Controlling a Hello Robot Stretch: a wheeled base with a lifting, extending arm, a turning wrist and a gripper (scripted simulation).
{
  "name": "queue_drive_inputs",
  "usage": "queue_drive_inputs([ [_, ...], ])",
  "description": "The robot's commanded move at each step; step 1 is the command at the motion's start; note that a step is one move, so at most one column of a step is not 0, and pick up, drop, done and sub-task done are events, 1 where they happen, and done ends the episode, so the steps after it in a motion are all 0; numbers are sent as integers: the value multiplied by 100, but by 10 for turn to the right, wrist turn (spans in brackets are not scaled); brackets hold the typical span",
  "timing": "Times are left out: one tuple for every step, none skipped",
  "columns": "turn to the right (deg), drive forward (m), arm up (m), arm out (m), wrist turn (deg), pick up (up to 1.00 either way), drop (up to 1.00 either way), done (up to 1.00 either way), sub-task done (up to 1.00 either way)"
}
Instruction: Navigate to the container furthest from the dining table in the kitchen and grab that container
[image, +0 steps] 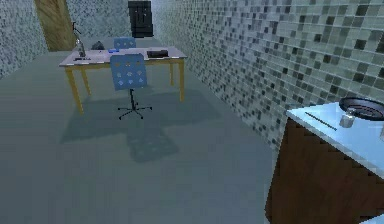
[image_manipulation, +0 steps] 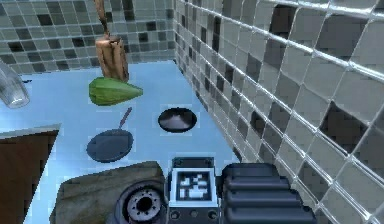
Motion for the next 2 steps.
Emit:
queue_drive_inputs([
  [0, 0, 0, 28, 0, 0, 0, 0, 0],
  [0, 0, 0, 0, 450, 0, 0, 0, 0],
])
